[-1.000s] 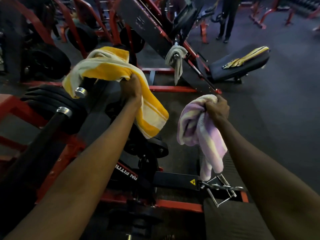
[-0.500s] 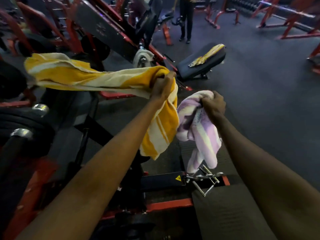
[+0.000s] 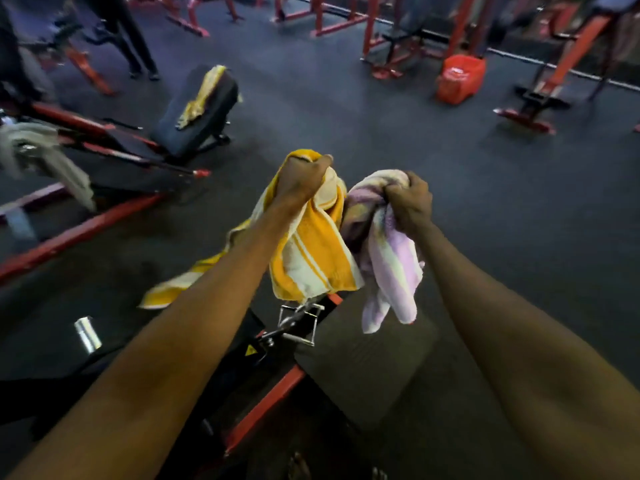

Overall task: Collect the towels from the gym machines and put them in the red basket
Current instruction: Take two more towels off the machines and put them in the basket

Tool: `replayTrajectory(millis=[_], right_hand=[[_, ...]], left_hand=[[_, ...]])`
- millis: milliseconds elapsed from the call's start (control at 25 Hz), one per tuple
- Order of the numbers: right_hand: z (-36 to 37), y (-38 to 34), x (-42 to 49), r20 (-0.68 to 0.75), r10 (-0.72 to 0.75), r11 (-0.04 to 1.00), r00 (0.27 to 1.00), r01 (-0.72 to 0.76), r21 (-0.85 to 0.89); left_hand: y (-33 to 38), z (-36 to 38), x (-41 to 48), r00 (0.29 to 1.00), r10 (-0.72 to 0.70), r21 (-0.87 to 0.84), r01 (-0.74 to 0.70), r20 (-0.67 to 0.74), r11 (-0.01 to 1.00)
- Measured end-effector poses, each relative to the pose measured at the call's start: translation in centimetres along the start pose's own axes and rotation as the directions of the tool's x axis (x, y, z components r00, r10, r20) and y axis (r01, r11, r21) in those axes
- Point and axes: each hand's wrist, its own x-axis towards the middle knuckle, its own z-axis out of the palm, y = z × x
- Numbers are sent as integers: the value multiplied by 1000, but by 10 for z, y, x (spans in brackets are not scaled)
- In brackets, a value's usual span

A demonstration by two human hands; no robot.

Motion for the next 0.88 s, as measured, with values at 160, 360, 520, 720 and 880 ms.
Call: replayTrajectory(millis=[160,360,520,720,880], right_hand=[[-105,65,14,-148,111,993,983,-116,-22],[-216,135,34,-252,150,989,956,-149,25],[-309,182,59,-276,182,982,944,-188,6],[-385,227,102,-307,168,982,937,-186,-30],[-413,265,148,-345,210,972,915,-233,-26]], left_hand=[[38,93,-26,982,14,14,-17,187,1000],[80,208,-49,973,36,-24,-32,227,999],[127,296,-73,966,107,153,-146,237,977],[154,386,-71,951,193,267,-256,241,929],[165,459,-48,913,180,289,-295,366,911]])
